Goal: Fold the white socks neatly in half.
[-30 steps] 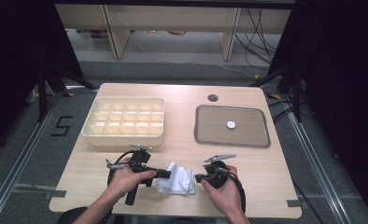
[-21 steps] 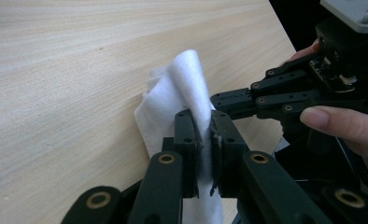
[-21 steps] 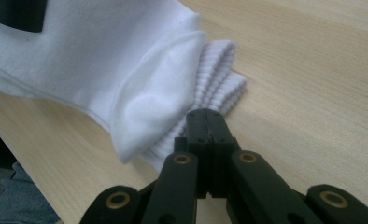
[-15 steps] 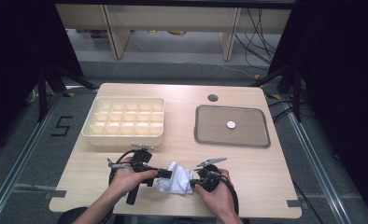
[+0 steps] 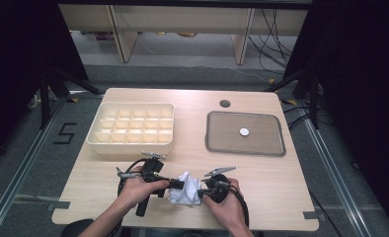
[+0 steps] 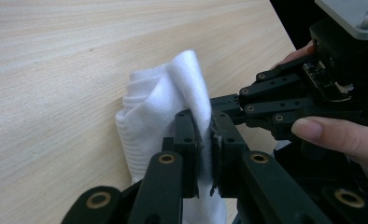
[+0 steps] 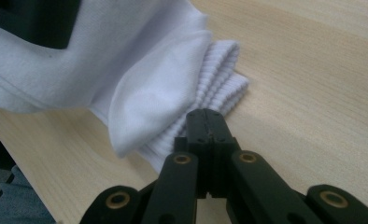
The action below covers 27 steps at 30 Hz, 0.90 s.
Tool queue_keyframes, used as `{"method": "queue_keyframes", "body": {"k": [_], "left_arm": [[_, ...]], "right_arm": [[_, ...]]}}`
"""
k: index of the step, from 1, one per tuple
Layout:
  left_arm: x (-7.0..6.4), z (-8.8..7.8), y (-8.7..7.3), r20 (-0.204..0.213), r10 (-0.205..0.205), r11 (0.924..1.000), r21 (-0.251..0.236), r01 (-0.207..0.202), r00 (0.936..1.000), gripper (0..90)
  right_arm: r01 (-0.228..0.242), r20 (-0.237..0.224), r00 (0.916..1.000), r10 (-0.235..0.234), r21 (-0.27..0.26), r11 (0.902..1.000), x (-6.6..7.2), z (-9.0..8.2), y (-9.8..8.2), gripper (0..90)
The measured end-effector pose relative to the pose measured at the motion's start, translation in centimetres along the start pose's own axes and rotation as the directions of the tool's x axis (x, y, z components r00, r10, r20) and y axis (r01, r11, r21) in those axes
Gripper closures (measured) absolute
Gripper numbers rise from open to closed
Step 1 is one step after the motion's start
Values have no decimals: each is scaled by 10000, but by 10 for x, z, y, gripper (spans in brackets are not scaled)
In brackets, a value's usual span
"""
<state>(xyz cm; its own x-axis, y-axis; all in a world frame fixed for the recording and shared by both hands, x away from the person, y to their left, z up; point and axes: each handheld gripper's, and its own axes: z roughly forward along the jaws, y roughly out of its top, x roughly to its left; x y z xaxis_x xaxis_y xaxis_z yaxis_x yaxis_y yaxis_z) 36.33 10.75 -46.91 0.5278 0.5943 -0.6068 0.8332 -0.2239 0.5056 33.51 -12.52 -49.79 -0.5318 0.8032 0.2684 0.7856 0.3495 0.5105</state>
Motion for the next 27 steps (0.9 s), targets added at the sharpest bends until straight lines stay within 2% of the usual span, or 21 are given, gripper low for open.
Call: {"method": "queue_keyframes", "body": {"k": [1, 2, 4, 5, 6, 8, 9, 10, 11, 12, 13, 15, 16, 17, 20, 24, 27], "left_arm": [[0, 0, 0, -7, 0, 10000, -13, 0, 10000, 821], [0, 0, 1, -45, 71, 10000, 52, -71, 10000, 821], [-1, 0, 1, -53, 76, 10000, 29, -76, 10000, 821], [-3, 2, 1, -59, -142, 9997, -207, 141, 9999, 821], [-3, 2, 1, -82, -81, 9997, -212, 80, 9999, 821], [-1, 1, 1, -120, 329, 9994, 107, -328, 9994, 821], [-2, 2, 1, -51, 229, 9997, -7, -229, 9997, 821], [-4, 3, 2, -177, 79, 9999, -75, -81, 9998, 821], [-4, 5, 1, -27, 34, 9996, -280, -35, 10000, 821], [-5, 4, 2, -145, 56, 9999, -128, -58, 9999, 821], [-5, 6, 1, -32, 46, 9994, -341, -47, 10000, 821], [-4, 4, 2, -132, 240, 9996, -171, -243, 9996, 821], [-6, 4, 2, -143, 44, 9996, -281, -48, 9999, 821], [-6, 4, 2, -155, 47, 9996, -264, -52, 9999, 821], [-6, 5, 2, -84, 82, 9991, -414, -85, 9999, 821], [-6, 2, 4, -242, 215, 9996, -198, -219, 9995, 821], [-6, 2, 4, -277, 350, 9992, -195, -355, 9990, 820]], "right_arm": [[245, -306, 9992, -253, -253, 9994, 0, 0, 0, 900], [228, -283, 9993, -238, -323, 9992, 0, 1, 0, 900], [180, -300, 9994, -187, -234, 9996, 2, 0, 0, 900], [263, -365, 9990, -272, -243, 9994, 1, 1, 1, 900], [114, -417, 9991, -118, -101, 9999, 2, 1, 1, 900], [227, -325, 9992, -237, -291, 9993, 3, 2, 1, 900], [332, -340, 9988, -344, -362, 9988, 3, 3, 1, 900], [289, -396, 9988, -300, -282, 9992, 3, 2, 2, 900], [262, -362, 9990, -274, -324, 9991, 4, 3, 2, 900], [196, -312, 9993, -204, -270, 9994, 4, 3, 2, 900], [242, -287, 9993, -247, -189, 9995, 4, 4, 2, 900], [249, -357, 9990, -260, -311, 9992, 5, 4, 2, 900], [252, -341, 9991, -263, -318, 9992, 6, 4, 2, 900], [374, -426, 9983, -386, -281, 9989, 5, 4, 3, 900], [291, -387, 9988, -305, -375, 9989, 7, 6, 3, 900], [254, -391, 9989, -266, -302, 9992, 9, 7, 4, 900], [455, -457, 9978, -472, -383, 9982, 9, 9, 5, 900]]}}
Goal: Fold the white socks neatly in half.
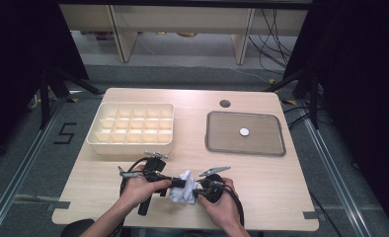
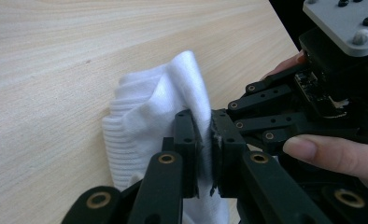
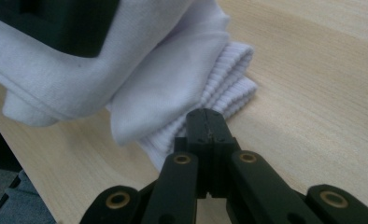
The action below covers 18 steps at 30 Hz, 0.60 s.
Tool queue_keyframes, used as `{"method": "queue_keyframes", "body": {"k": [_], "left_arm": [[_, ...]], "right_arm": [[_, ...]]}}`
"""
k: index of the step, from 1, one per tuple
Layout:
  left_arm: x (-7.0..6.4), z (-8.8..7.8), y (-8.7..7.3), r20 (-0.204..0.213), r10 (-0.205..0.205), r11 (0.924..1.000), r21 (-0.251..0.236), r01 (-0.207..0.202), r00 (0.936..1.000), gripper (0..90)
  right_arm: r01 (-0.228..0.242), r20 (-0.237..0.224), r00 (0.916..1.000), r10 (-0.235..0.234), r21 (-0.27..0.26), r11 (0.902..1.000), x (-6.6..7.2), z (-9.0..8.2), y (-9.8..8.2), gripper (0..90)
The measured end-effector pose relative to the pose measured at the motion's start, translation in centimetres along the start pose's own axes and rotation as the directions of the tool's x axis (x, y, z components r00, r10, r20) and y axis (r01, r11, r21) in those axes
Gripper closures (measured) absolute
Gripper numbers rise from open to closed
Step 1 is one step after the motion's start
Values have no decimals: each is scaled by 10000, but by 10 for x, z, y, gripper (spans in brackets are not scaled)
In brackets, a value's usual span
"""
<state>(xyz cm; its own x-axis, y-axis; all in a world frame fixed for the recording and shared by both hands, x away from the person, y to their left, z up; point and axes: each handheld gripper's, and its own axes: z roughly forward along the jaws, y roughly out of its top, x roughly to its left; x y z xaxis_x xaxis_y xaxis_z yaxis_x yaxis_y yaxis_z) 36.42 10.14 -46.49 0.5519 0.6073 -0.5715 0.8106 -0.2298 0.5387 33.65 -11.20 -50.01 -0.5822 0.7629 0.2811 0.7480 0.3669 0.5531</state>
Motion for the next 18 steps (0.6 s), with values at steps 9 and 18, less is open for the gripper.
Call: {"method": "queue_keyframes", "body": {"k": [9, 18], "left_arm": [[-1, 2, -1, 22, -21, 9998, -181, 21, 10000, 821], [-2, 5, -1, -157, 142, 9998, -134, -144, 9998, 821]], "right_arm": [[-92, -63, 9999, 92, 35, 10000, 3, 2, 1, 900], [-41, -162, 9999, 42, 17, 10000, 4, 4, 1, 900]]}}
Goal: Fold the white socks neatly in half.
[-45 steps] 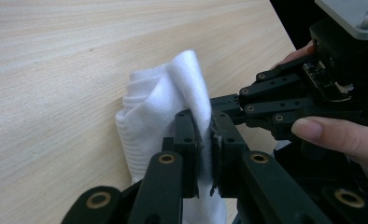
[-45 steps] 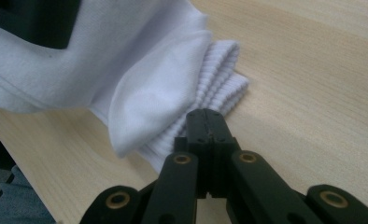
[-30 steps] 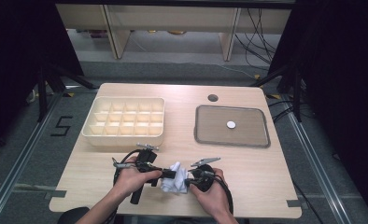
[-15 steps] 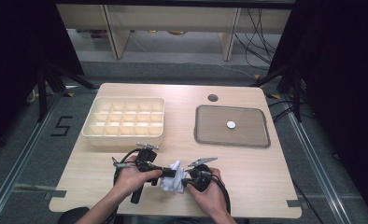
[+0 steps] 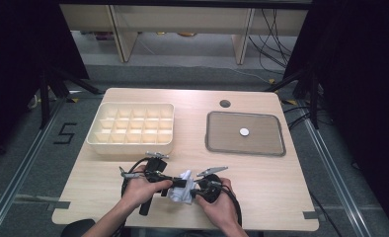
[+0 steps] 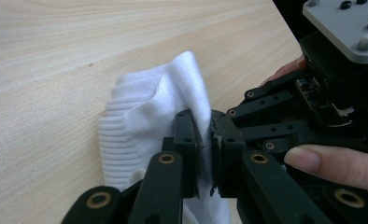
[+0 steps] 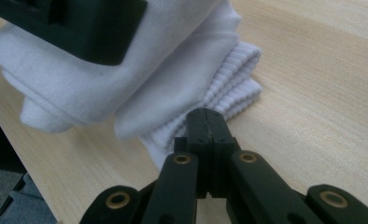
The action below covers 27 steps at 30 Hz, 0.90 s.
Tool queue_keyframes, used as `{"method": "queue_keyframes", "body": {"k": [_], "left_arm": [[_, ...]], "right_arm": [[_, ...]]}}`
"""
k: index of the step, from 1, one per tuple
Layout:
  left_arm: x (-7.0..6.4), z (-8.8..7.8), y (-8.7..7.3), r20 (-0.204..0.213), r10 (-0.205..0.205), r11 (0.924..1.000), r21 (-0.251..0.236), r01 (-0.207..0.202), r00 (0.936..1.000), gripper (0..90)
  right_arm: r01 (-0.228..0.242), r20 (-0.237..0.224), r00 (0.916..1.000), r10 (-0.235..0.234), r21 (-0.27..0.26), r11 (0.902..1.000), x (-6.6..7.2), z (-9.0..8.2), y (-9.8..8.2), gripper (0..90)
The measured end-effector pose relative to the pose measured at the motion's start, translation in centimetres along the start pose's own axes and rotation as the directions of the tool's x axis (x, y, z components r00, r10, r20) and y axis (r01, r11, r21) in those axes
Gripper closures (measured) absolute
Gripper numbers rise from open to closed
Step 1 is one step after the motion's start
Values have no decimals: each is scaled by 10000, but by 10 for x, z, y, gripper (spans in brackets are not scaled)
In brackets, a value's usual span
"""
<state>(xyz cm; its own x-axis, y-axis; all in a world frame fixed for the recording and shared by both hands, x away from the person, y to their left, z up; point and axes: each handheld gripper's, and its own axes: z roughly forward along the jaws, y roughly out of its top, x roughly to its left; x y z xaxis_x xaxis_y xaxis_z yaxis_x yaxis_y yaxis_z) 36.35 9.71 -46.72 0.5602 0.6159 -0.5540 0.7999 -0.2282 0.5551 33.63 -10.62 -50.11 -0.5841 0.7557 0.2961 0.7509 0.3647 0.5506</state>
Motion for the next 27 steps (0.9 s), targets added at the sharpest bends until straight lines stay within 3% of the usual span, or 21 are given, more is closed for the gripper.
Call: {"method": "queue_keyframes", "body": {"k": [2, 3, 4, 6, 10, 11, 14, 16, 17, 18, 21, 23, 24, 25, 27], "left_arm": [[-1, 1, 0, -103, 30, 9999, 101, -29, 9999, 821], [0, 3, -1, 152, 28, 10000, 14, -28, 9999, 821], [0, 3, -1, 133, 108, 9999, 80, -109, 9999, 821], [-1, 4, -1, -180, 97, 9998, 150, -94, 9998, 821], [-1, 7, -3, -216, 182, 9998, 134, -179, 9996, 820], [-1, 9, -3, -199, 184, 9998, -82, -186, 9996, 820], [-2, 10, -4, -423, 251, 9995, 185, -244, 9988, 820], [-2, 11, -5, -451, 309, 9993, 207, -300, 9985, 820], [-3, 11, -5, -512, 335, 9992, 226, -323, 9981, 819], [-3, 12, -5, -526, 382, 9991, 225, -371, 9979, 819], [-3, 12, -5, -556, 478, 9987, 222, -466, 9973, 819], [-4, 14, -6, -548, 496, 9987, 164, -487, 9973, 817], [-4, 14, -6, -637, 502, 9985, 231, -488, 9967, 817], [-4, 14, -6, -633, 541, 9984, 225, -528, 9965, 817], [-4, 15, -6, -622, 583, 9981, 210, -571, 9964, 816]], "right_arm": [[55, -9, 10000, -55, -46, 10000, 0, 1, 0, 900], [-25, -8, 10000, 25, 2, 10000, 1, 1, 0, 900], [29, -2, 10000, -29, -61, 10000, 1, 2, 1, 900], [-195, -721, 9972, 193, -30, 9998, 0, 3, 0, 900], [-175, -739, 9971, 172, -36, 9998, 0, 3, 0, 900], [-169, -742, 9971, 166, -35, 9999, 0, 3, 0, 900], [-226, -740, 9970, 225, 1, 9997, 0, 3, 0, 900], [-1, -731, 9973, -13, -202, 9998, -3, 2, 0, 900], [-196, -866, 9961, 183, -134, 9997, -2, 0, 0, 895], [-145, -835, 9964, 118, -315, 9994, -4, -2, 0, 885], [-550, -632, 9966, 524, -402, 9977, -6, -13, 5, 864], [-421, -641, 9973, 360, -970, 9944, -11, -19, 10, 839], [-783, -701, 9950, 717, -962, 9923, -12, -24, 13, 818], [-659, -569, 9966, 592, -1235, 9902, -15, -27, 16, 804], [-897, -570, 9950, 825, -1374, 9864, -17, -31, 20, 789]]}}
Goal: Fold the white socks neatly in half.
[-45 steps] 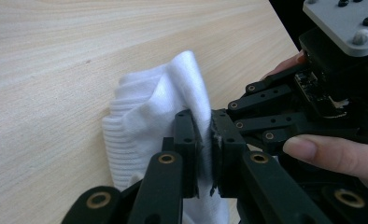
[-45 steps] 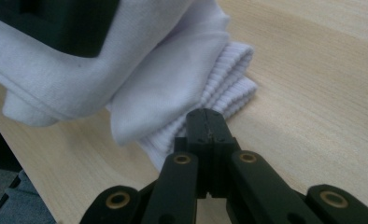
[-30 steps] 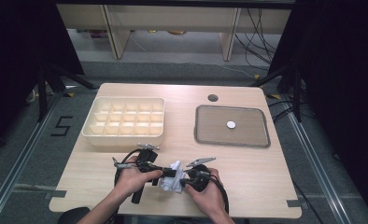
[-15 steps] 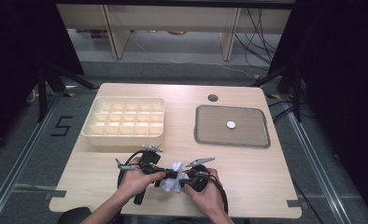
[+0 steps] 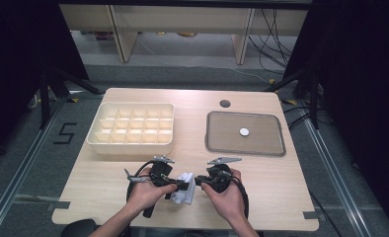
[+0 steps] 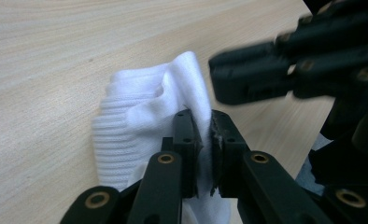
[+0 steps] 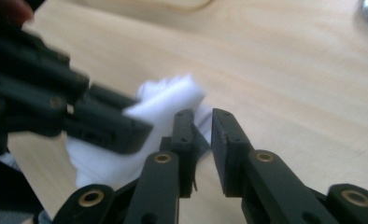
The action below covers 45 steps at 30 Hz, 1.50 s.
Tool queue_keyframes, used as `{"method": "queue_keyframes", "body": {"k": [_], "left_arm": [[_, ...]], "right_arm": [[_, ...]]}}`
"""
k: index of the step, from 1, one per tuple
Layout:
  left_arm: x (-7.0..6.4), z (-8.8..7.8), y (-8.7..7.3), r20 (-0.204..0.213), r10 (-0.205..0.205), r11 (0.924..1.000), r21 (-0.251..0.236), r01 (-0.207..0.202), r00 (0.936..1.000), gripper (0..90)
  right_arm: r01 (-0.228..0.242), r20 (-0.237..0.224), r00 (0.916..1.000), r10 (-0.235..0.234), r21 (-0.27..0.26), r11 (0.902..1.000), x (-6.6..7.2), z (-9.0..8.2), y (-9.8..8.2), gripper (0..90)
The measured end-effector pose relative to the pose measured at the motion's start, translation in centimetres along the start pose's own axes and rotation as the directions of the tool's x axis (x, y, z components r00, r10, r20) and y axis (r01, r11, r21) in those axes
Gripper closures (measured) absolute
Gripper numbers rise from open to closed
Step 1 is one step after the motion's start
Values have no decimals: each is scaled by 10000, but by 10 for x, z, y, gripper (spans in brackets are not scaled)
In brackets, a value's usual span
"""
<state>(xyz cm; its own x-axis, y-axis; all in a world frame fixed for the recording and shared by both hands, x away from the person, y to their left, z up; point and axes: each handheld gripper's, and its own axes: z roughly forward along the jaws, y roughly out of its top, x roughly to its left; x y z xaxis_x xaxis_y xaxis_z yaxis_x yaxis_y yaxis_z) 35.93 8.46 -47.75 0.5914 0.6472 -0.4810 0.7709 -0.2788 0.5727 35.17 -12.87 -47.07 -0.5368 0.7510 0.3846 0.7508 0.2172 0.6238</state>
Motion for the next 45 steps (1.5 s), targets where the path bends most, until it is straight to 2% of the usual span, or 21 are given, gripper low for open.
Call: {"method": "queue_keyframes", "body": {"k": [1, 2, 3, 5, 6, 8, 11, 17, 19, 21, 24, 27, 28, 29, 32, 33, 35, 38, 39, 42, 45], "left_arm": [[1, 1, 0, 143, -3, 10000, -33, 3, 9999, 815], [0, 1, 0, 101, 27, 10000, -43, -27, 9999, 815], [0, 2, 0, -31, 74, 9999, -131, -75, 10000, 814], [-1, 2, 0, 26, 122, 9999, -21, -121, 9999, 813], [-2, 2, 0, -233, 181, 9998, 49, -180, 9996, 812], [-2, 3, 0, -43, 233, 9997, -21, -233, 9997, 811], [-3, 4, -1, -110, 297, 9996, -27, -297, 9995, 809], [-3, 5, -1, -217, 305, 9995, -96, -307, 9993, 807], [-4, 4, -1, -295, 389, 9992, 47, -387, 9988, 806], [-4, 5, -2, -186, 372, 9993, -38, -373, 9991, 805], [-4, 6, -2, -267, 361, 9993, -110, -364, 9990, 805], [-4, 6, -2, -224, 392, 9992, -28, -393, 9990, 803], [-5, 7, -2, -231, 381, 9993, -46, -382, 9990, 802], [-4, 7, -2, -220, 393, 9992, -47, -394, 9990, 801], [-4, 5, -2, -69, 336, 9994, -120, -337, 9994, 782], [-5, 3, -1, -49, 368, 9990, -248, -369, 9993, 771], [-7, -4, -1, 72, 401, 9981, -478, -397, 9992, 752], [-10, -18, 1, 167, 479, 9954, -836, -464, 9987, 727], [-9, -21, 1, 174, 448, 9947, -931, -430, 9988, 723], [-6, -27, -2, 65, 299, 9952, -936, -292, 9995, 724], [-3, -23, -7, 280, 136, 9982, -583, -120, 9995, 742]], "right_arm": [[127, 4, 9999, -127, -286, 9995, -2, -1, 3, 775], [-178, -39, 9998, 176, -288, 9994, -1, -3, 6, 758], [-166, -173, 9997, 160, -369, 9992, -3, -3, 7, 748], [-344, -298, 9990, 332, -404, 9986, -1, -2, 10, 729], [-356, 76, 9993, 358, -275, 9990, 1, -1, 12, 716], [-409, -2, 9992, 409, -205, 9990, 1, 2, 13, 697], [-909, -174, 9957, 907, -109, 9958, 2, 8, 15, 658], [-1254, -248, 9918, 1253, -33, 9921, -2, 13, 17, 607], [-1378, -325, 9899, 1380, 83, 9904, -2, 15, 17, 609], [-1359, -470, 9895, 1365, 164, 9906, -3, 16, 16, 621], [-1448, -431, 9883, 1463, 378, 9887, -3, 19, 15, 694], [-1283, -722, 9886, 1318, 510, 9904, -4, 18, 15, 784], [-1104, -508, 9923, 1127, 470, 9928, -4, 18, 15, 803], [-1242, -659, 9896, 1280, 584, 9905, -3, 19, 15, 817], [-1151, -564, 9913, 1186, 614, 9915, -3, 18, 16, 835], [-1339, -529, 9891, 1376, 674, 9887, -2, 18, 16, 837], [-1272, -728, 9886, 1320, 671, 9896, -4, 19, 15, 839], [-1030, -511, 9930, 1063, 640, 9926, -9, 20, 13, 840], [-1103, -522, 9921, 1138, 647, 9918, -8, 20, 13, 840], [-975, -337, 9944, 998, 648, 9931, -10, 20, 12, 841], [-1054, -356, 9935, 1080, 673, 9922, -9, 20, 12, 840]]}}
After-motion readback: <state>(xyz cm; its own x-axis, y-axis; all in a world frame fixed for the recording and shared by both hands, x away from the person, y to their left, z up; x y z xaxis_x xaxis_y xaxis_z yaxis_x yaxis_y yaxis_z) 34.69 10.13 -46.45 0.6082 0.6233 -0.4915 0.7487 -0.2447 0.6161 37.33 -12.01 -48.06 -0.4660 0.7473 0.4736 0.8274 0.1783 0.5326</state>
